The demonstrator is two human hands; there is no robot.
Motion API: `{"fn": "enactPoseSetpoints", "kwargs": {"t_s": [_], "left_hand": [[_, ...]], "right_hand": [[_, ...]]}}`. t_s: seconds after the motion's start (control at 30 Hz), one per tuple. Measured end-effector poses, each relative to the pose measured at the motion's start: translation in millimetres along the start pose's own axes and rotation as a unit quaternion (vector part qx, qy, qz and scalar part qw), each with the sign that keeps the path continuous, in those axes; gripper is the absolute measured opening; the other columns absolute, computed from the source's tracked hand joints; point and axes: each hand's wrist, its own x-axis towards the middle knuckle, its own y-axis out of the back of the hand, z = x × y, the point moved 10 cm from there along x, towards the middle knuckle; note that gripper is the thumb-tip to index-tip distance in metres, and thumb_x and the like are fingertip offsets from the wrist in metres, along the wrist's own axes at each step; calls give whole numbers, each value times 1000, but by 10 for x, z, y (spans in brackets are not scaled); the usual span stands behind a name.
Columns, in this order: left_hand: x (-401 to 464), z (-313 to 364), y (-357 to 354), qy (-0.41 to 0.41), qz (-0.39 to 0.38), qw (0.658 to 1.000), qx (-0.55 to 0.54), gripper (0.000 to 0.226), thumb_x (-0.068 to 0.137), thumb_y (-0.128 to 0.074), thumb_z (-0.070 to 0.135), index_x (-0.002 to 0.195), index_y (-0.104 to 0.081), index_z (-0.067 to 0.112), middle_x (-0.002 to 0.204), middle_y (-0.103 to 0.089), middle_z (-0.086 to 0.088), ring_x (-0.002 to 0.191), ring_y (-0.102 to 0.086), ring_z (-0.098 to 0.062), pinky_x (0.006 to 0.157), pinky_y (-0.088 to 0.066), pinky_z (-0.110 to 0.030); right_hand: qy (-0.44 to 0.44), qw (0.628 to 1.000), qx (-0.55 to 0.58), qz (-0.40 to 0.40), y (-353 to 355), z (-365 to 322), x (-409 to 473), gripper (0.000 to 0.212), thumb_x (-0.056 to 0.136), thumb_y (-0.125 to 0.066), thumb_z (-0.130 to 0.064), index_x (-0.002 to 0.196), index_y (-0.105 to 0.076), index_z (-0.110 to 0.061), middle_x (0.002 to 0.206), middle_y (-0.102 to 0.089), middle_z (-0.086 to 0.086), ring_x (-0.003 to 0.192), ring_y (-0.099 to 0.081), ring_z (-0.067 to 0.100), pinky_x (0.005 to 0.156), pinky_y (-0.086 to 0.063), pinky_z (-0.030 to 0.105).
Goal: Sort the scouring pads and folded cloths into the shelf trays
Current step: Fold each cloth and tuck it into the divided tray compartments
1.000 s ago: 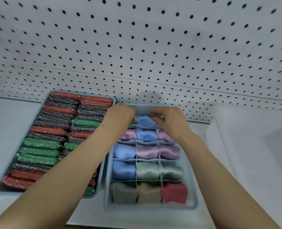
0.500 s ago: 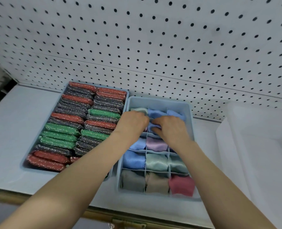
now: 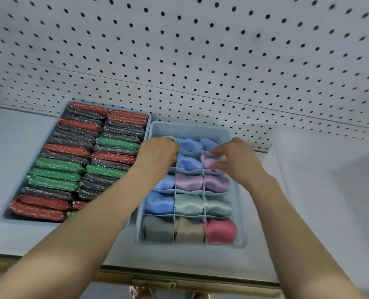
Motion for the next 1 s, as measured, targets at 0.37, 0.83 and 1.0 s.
{"fn": "enactPoseSetpoints", "kwargs": {"t_s": [0.37, 0.83, 1.0], "left_hand": [[112, 406, -163, -122, -61, 991, -19, 22, 93, -58, 26, 111, -67, 18, 113, -65, -3, 112, -52, -25, 88, -46, -35], [139, 563, -113, -84, -13, 995, -56, 28, 91, -54, 44, 92, -66, 19, 96, -68, -5, 92, -64, -28, 64, -37, -31], [297, 287, 28, -49, 38, 984, -165, 21, 91, -58, 24, 107, -67, 14, 106, -64, -8, 103, -58, -31, 80, -49, -40]], "right_hand": [[100, 975, -190, -47, -197, -269, 106, 20, 88, -56, -17, 79, -54, -35, 69, -47, -1, 80, -55, 28, 77, -33, 31], [72, 991, -113, -26, -163, -169, 168, 16, 92, -54, -26, 99, -68, -25, 89, -66, 8, 90, -61, 33, 67, -42, 31], [0, 989, -130, 73, 155, 4, 451, 28, 88, -59, -13, 112, -69, -24, 109, -69, 9, 100, -63, 33, 78, -48, 34]]}}
